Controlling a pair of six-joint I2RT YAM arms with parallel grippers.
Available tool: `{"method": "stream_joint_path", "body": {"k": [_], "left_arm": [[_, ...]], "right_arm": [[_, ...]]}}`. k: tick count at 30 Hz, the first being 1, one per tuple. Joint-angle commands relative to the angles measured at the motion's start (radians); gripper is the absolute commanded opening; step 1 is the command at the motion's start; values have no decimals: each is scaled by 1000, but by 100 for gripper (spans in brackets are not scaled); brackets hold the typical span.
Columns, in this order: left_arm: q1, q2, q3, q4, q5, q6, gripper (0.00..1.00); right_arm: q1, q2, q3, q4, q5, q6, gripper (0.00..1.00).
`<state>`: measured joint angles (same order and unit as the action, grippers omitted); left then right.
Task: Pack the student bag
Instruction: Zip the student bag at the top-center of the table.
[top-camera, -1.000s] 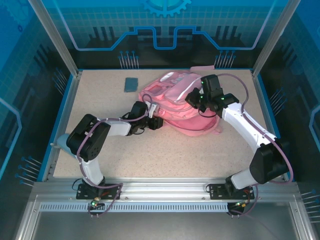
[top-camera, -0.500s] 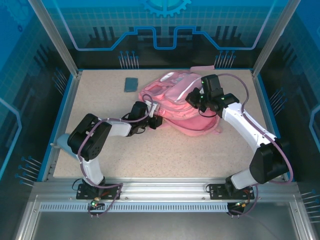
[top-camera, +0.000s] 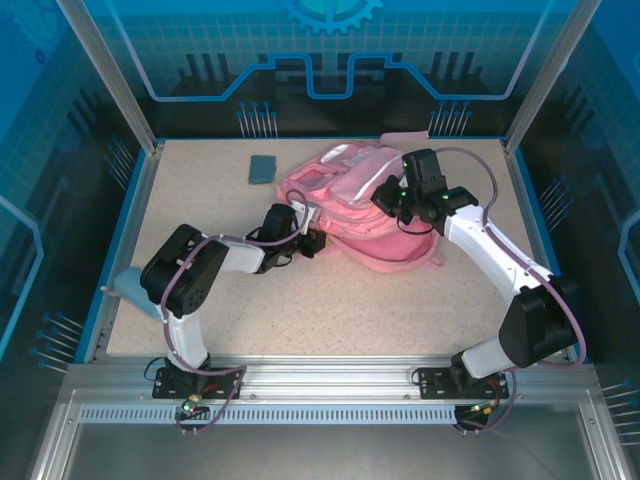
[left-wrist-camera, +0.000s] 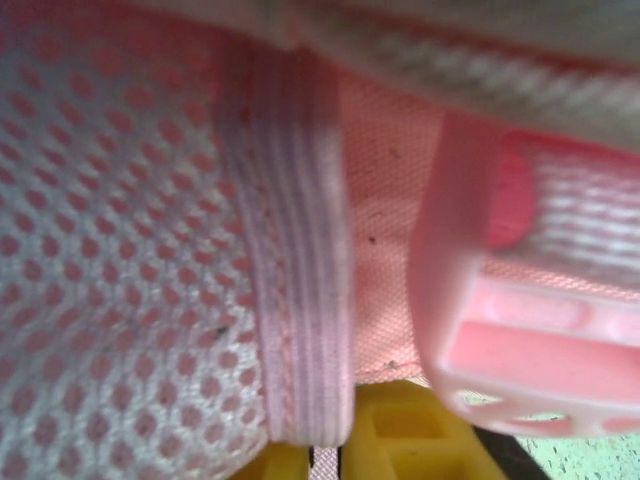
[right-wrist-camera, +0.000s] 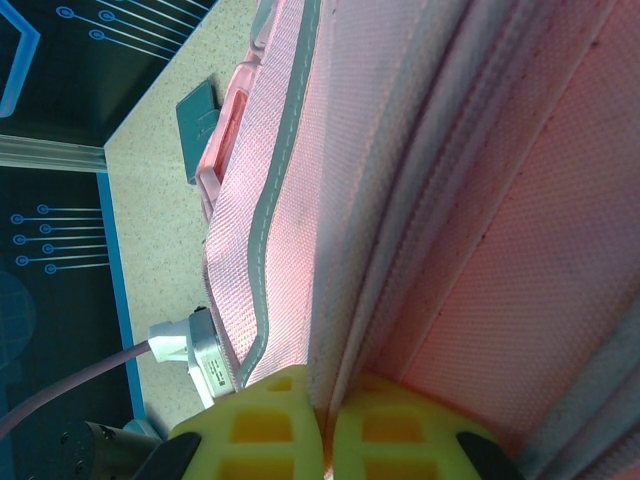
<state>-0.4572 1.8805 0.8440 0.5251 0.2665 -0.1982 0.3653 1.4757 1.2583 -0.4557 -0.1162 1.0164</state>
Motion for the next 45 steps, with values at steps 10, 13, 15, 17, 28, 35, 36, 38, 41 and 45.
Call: {"method": "stream_joint_path", "body": {"k": [10, 13, 15, 17, 28, 35, 36, 38, 41, 45], "left_arm": [[-7, -108, -115, 76, -20, 18, 0], [-24, -143, -137, 58, -11, 20, 0], [-41, -163, -144, 34, -3, 26, 0], [-60, -183, -150, 4, -5, 36, 0], [-196, -235, -134, 3, -27, -17, 0], [-265, -170, -48, 39, -11, -114, 0], [-270, -161, -39, 52, -2, -134, 0], [-272, -145, -21, 62, 7, -165, 0], [-271, -142, -11, 59, 1, -180, 0], [-262, -174, -12, -6, -13, -191, 7]], "right_arm": [[3, 30, -16, 92, -34, 2, 0], [13, 48, -13, 103, -32, 8, 0], [26, 61, -10, 116, -34, 18, 0], [39, 75, -9, 131, -36, 27, 0], [111, 163, -8, 224, -43, 96, 0], [131, 180, 0, 224, -41, 93, 0], [132, 178, -3, 224, -40, 93, 0], [132, 173, -13, 224, -39, 91, 0], [129, 154, -36, 224, -33, 85, 2], [118, 96, -100, 226, -12, 53, 18]]}}
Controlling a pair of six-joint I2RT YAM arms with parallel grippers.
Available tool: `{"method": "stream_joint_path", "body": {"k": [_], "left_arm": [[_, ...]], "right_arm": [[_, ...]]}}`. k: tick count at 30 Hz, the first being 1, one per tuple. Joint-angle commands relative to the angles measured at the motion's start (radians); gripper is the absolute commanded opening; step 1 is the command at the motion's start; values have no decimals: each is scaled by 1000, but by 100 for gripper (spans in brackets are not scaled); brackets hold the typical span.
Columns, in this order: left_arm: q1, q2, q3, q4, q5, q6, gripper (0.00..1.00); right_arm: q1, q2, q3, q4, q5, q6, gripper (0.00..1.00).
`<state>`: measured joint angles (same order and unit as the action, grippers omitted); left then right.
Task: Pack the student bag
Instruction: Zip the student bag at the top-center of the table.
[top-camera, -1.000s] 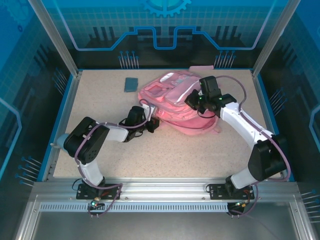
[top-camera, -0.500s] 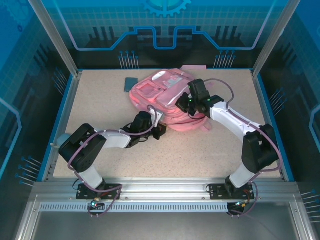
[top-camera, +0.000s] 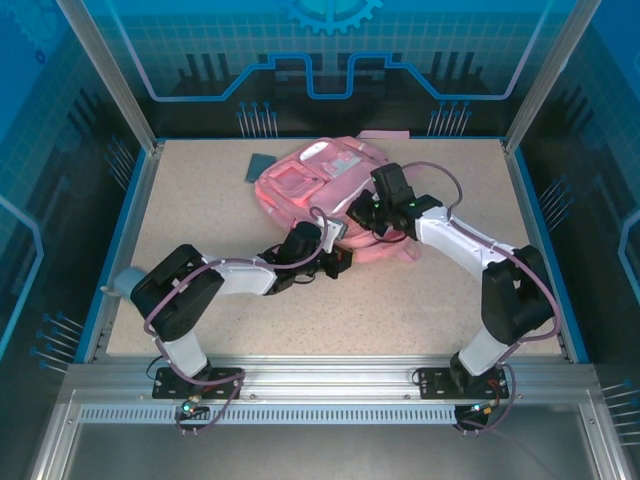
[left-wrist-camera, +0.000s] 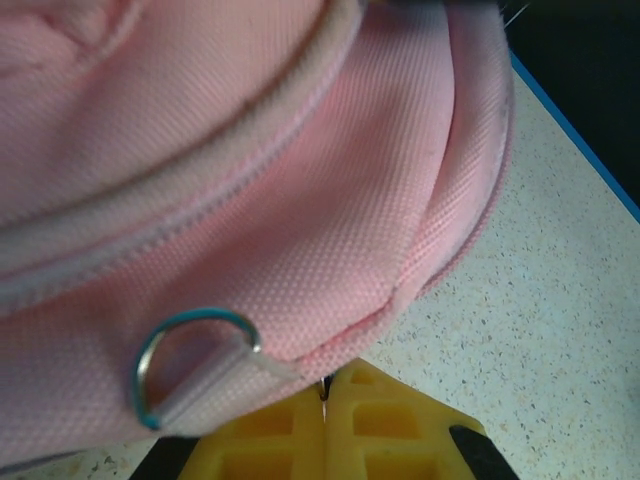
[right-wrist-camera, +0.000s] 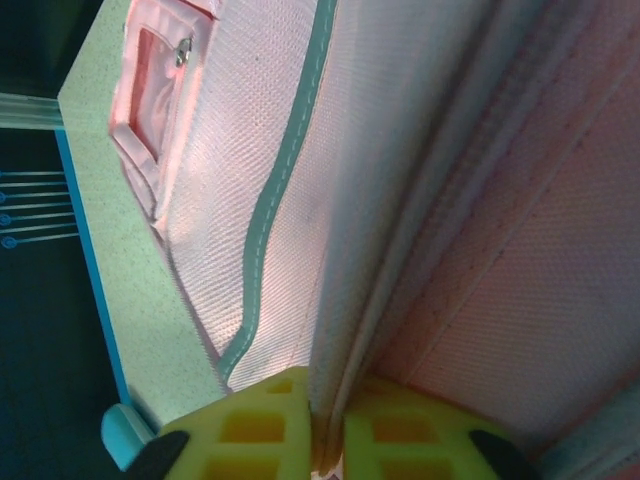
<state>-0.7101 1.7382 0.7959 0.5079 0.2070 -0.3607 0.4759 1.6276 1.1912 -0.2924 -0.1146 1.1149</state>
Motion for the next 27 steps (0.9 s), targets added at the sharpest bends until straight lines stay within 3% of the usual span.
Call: {"method": "stream_joint_path", "body": {"k": [1, 8, 12, 20, 27], "left_arm": [[-3, -45, 33, -6, 48, -39, 13], [67, -170, -26, -148, 56, -137, 53], [121, -253, -57, -227, 22, -167, 69], [186, -342, -60, -382, -100, -231, 79], [200, -428, -64, -484, -210, -259, 89]], "right_arm": [[3, -78, -52, 57, -1, -57, 22], [-13, -273, -170, -104, 155, -204, 49], [5, -372, -224, -231, 310, -322, 59], [172, -432, -306, -286, 495, -399, 65], [403, -202, -266, -180, 589, -403, 63]]}}
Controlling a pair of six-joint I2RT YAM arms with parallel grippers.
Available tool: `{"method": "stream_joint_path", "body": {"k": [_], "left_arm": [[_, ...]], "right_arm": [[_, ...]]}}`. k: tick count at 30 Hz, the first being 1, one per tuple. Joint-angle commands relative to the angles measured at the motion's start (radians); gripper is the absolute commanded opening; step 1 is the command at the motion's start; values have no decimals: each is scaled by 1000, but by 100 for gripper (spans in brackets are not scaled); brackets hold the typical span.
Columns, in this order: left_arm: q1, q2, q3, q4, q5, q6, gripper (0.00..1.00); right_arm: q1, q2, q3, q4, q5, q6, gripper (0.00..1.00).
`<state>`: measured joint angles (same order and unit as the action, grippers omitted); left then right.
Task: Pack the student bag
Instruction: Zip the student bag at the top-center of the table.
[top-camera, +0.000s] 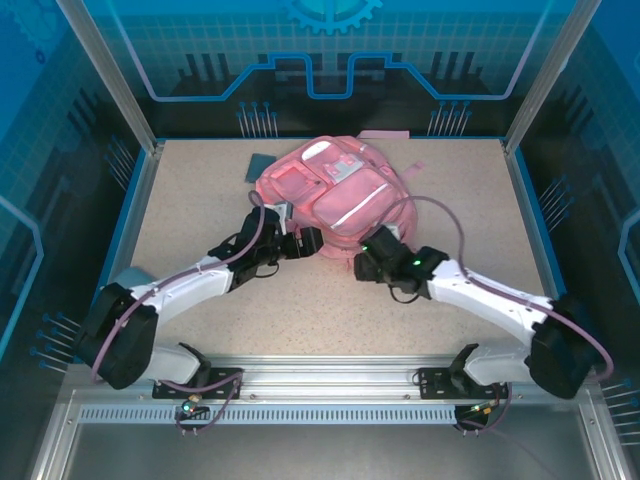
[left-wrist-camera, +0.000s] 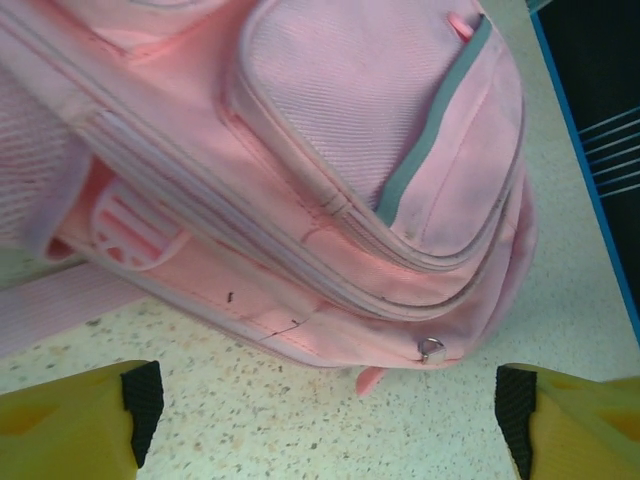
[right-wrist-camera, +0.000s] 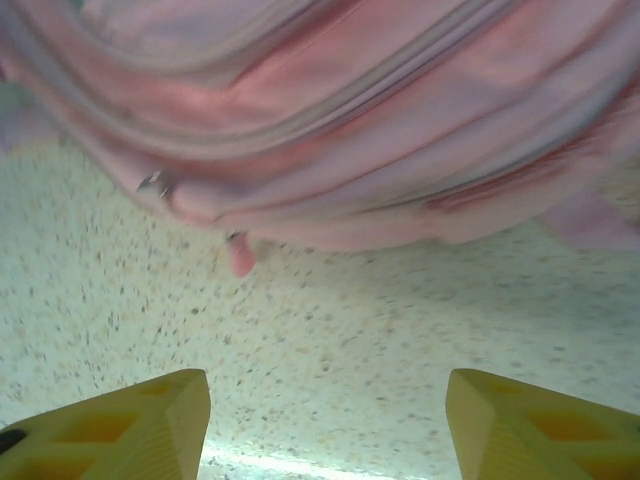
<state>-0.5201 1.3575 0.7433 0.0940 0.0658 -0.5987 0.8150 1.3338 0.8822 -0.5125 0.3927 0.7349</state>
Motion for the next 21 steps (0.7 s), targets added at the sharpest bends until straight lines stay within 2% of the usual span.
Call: {"method": "stream_joint_path", "body": {"k": [1, 6, 13, 21], "left_arm": [[12, -55, -11, -82, -73, -21, 89], [18, -97, -30, -120, -102, -16, 93], [26, -122, -34, -157, -126, -16, 95], [25, -169, -70, -150, -157, -92, 96]], "right_arm": [[78, 127, 57, 51, 83, -22, 61], [114, 269, 68, 185, 71, 8, 57], [114, 367, 90, 246, 133, 70, 49], [111, 455, 145, 190, 247, 106, 34]]}}
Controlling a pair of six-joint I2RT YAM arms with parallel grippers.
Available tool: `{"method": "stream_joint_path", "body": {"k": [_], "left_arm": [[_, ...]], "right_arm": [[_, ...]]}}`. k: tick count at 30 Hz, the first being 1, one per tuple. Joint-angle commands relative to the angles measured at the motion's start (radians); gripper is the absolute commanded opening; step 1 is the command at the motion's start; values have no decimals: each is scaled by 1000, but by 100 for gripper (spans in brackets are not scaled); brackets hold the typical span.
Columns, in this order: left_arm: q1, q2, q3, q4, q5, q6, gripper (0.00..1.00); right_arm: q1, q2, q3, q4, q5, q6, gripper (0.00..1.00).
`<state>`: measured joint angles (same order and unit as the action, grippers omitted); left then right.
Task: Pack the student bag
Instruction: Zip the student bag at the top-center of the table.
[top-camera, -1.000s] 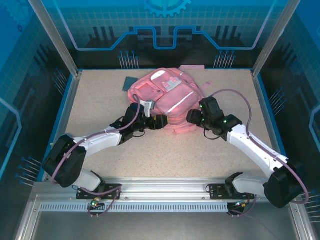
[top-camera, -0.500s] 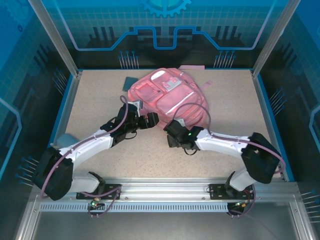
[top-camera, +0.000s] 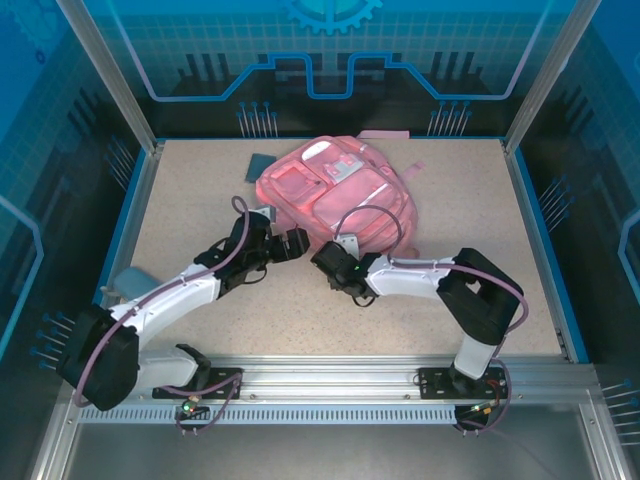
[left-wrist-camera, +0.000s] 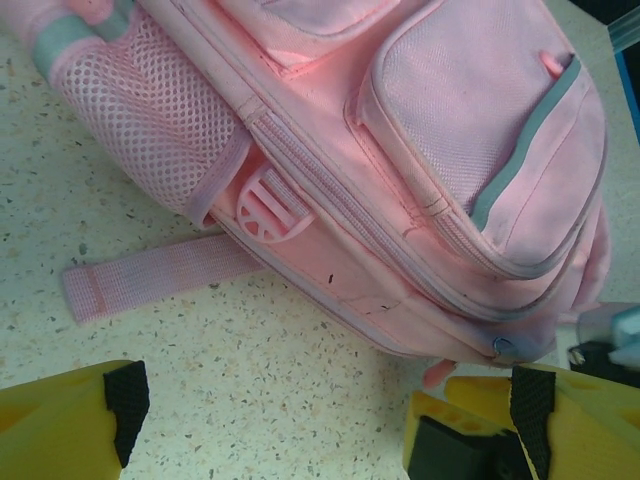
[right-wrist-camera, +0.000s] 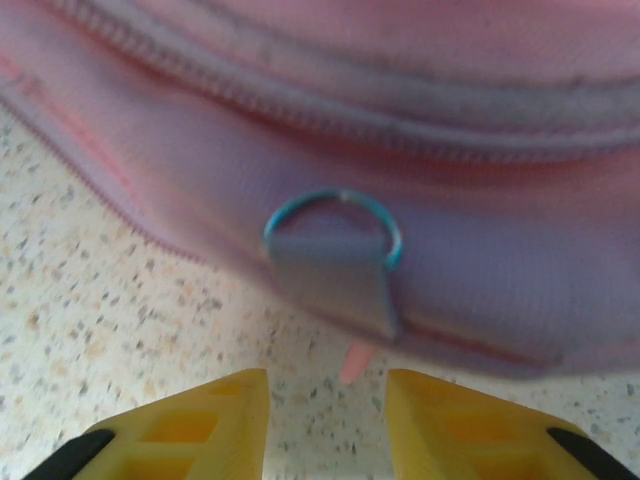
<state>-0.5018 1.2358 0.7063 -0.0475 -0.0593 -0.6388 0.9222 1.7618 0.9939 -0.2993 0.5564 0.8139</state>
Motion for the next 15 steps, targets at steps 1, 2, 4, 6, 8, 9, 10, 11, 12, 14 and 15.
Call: {"method": "stream_joint_path", "body": {"k": [1, 2, 4, 6, 8, 9, 10, 11, 12, 14, 15], "left_arm": [[7, -56, -40, -9, -36, -62, 96], [7, -64, -44, -16, -40, -72, 96], [7, -78, -44, -41, -45, -86, 96], [6, -85, -49, -53, -45, -103, 96], [7, -91, -55, -57, -41, -119, 96], [8, -91, -59, -57, -39, -124, 96], [6, -91, -60, -57, -40, -129, 96], [6, -91, -61, -58, -41, -134, 96], [7, -91, -61, -59, -39, -140, 96], [7, -91, -57, -57, -34, -146, 96], [6, -91, -56, -54, -33, -148, 96]], "right_arm": [[5, 33, 36, -22, 90, 25, 34], [6, 40, 38, -23, 101, 26, 32], [6, 50, 46, -43, 132, 45, 29], [6, 65, 61, -76, 164, 70, 26], [6, 75, 74, -100, 183, 83, 24], [6, 83, 78, -104, 192, 84, 23], [5, 88, 79, -101, 194, 82, 22], [5, 92, 83, -102, 189, 77, 21], [5, 94, 86, -100, 183, 72, 20], [6, 98, 88, -98, 175, 67, 19], [4, 102, 85, -90, 171, 62, 19]]}}
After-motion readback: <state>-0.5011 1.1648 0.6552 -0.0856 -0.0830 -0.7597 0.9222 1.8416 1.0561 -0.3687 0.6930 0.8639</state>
